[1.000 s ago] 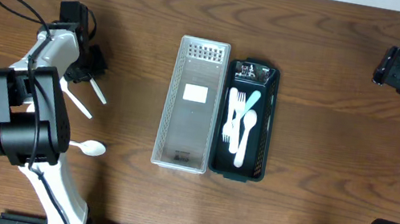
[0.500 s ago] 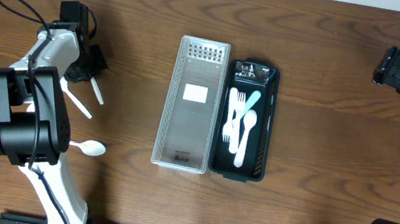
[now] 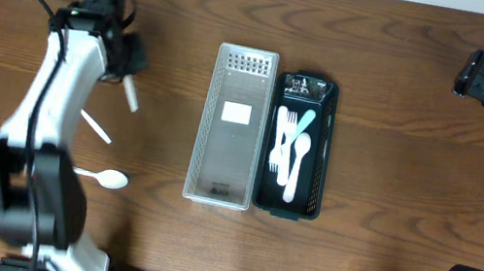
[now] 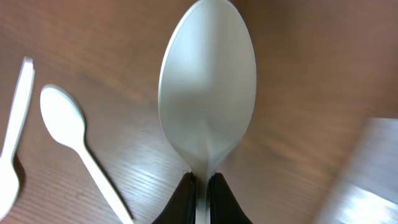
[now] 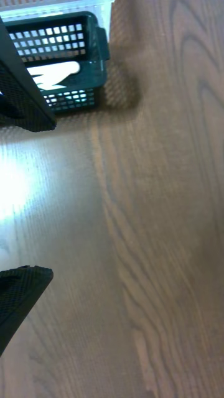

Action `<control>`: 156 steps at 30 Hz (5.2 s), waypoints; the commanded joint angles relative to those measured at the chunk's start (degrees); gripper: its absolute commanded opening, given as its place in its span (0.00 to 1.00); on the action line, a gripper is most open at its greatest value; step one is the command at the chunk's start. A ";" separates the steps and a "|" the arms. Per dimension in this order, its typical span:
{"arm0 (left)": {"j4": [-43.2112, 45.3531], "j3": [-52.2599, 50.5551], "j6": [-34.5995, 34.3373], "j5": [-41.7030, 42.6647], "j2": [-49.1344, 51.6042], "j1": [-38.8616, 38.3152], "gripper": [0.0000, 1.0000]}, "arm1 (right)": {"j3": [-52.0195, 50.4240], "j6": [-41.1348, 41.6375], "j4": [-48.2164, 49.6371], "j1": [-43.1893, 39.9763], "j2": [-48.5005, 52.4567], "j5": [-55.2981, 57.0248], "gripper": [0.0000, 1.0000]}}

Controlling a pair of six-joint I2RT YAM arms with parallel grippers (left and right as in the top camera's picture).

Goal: Pack container
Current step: 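Carry the white spoon into the clear basket and open the left gripper, then move the left gripper back to another white spoon and grasp it, then carry the white spoon into the clear basket and release it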

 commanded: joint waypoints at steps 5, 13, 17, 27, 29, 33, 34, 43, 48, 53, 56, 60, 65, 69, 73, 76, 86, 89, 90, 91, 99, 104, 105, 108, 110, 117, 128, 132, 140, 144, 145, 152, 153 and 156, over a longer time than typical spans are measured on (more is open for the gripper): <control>-3.02 2.69 -3.17 -0.46 -12.28 -14.27 0.06 | -0.42 0.15 0.61 0.13 0.37 -0.17 0.73; -4.13 1.57 -4.02 -0.42 -7.48 -28.44 0.06 | -0.42 -0.02 0.61 0.13 0.37 -0.20 0.73; -4.46 1.57 -4.00 0.83 -1.44 -31.95 0.06 | -0.42 -0.02 0.55 0.15 0.37 -0.22 0.72; -3.63 1.57 -3.96 0.83 10.67 -32.30 0.06 | -0.42 0.00 -0.72 0.13 0.37 -0.22 0.72; -3.58 1.57 -3.91 0.81 11.13 -32.17 0.24 | -0.42 0.00 -0.72 0.13 0.37 -0.20 0.72; -3.65 1.81 -1.14 0.79 10.64 -32.11 0.34 | -0.42 -0.02 -0.72 0.13 0.37 -0.20 0.72; -3.69 2.01 -0.31 0.79 10.34 -32.11 0.42 | -0.42 -0.02 -0.72 0.13 0.37 -0.20 0.72; -4.35 5.70 3.34 -1.77 -2.73 -27.21 0.93 | -0.42 0.00 -0.70 0.13 0.37 -0.17 0.72; -5.31 5.90 2.97 -3.76 -13.55 -13.92 0.98 | -0.42 0.00 -0.70 0.13 0.37 -0.20 0.72; -11.15 5.73 -13.53 -3.74 -17.25 4.87 0.98 | -0.42 0.09 -0.70 0.13 0.37 -0.20 0.72; -13.79 4.24 -29.44 -3.45 -16.35 15.82 0.98 | -0.42 0.70 -0.70 0.15 0.37 -0.22 0.72; -13.94 3.06 -33.59 -0.63 -13.46 24.15 0.98 | -0.42 1.20 -0.70 0.15 0.37 -0.22 0.72; -12.96 3.04 -18.64 -0.70 -8.59 27.26 0.98 | -0.42 1.97 -0.55 0.15 0.37 -0.22 0.72; -10.01 3.04 3.93 -0.70 -3.96 27.61 0.98 | -0.42 1.97 -0.55 0.15 0.37 -0.20 0.72; -8.37 3.04 15.52 -0.68 0.94 28.68 0.98 | -0.42 1.97 -0.50 0.13 0.37 -0.20 0.72; -7.19 3.04 20.74 -0.66 4.63 29.29 0.98 | -0.42 1.95 -0.50 0.13 0.37 -0.17 0.72; -7.06 3.04 39.36 -0.66 14.43 29.29 0.98 | -0.42 1.97 -0.50 0.13 0.37 -0.17 0.72; -7.08 3.04 41.62 -0.68 16.61 29.29 0.99 | -0.42 1.97 -0.48 0.13 0.37 -0.17 0.73; -7.06 3.02 41.99 -0.70 17.33 29.29 0.99 | -0.42 1.97 -0.48 0.13 0.37 -0.17 0.73; -7.08 3.02 42.16 -0.68 18.08 29.29 0.99 | -0.42 1.97 -0.50 0.13 0.37 -0.17 0.73; -7.21 2.84 44.26 -0.66 21.38 29.29 0.98 | -0.42 1.97 -0.52 0.13 0.37 -0.17 0.74; -7.21 2.82 44.30 -0.39 22.99 29.29 0.92 | -0.42 1.99 -0.52 0.13 0.37 -0.17 0.73; -7.21 2.82 44.30 -0.20 23.19 29.29 0.90 | -0.42 1.99 -0.52 0.13 0.37 -0.20 0.74; -7.19 2.82 44.28 -0.20 23.21 29.29 0.79 | -0.42 1.99 -0.55 0.13 0.37 -0.20 0.73; -7.19 2.82 44.30 -0.20 23.21 29.29 0.64 | -0.42 1.99 -0.55 0.13 0.37 -0.20 0.74; -7.21 2.82 44.26 -0.20 23.21 29.29 0.27 | -0.42 1.97 -0.74 0.13 0.37 -0.20 0.74; -7.06 3.10 41.79 -0.20 23.10 29.03 0.06 | -0.42 1.95 -0.61 0.13 0.37 -0.17 0.75; -9.01 5.33 36.46 -0.20 20.83 27.69 0.06 | -0.42 1.92 -0.44 0.13 0.37 -0.17 0.75; -16.44 11.34 28.68 4.63 5.77 18.45 0.06 | -0.42 1.90 0.07 0.13 0.37 -0.17 0.76; -17.20 11.80 21.03 10.05 -2.93 9.03 0.06 | -0.42 1.90 0.52 0.13 0.37 -0.17 0.76; -17.20 11.80 18.84 10.38 -4.81 5.66 0.06 | -0.42 1.92 0.70 0.13 0.37 -0.20 0.76; -17.09 11.78 10.82 10.32 -7.54 -14.32 0.06 | -0.42 0.20 0.81 0.13 0.37 -0.20 0.77; -16.96 11.74 10.49 10.32 -6.95 -16.79 0.06 | -0.42 0.17 0.81 0.13 0.37 -0.17 0.77; -15.98 11.23 10.34 10.32 -4.74 -22.34 0.06 | -0.42 0.17 0.83 0.13 0.37 -0.17 0.77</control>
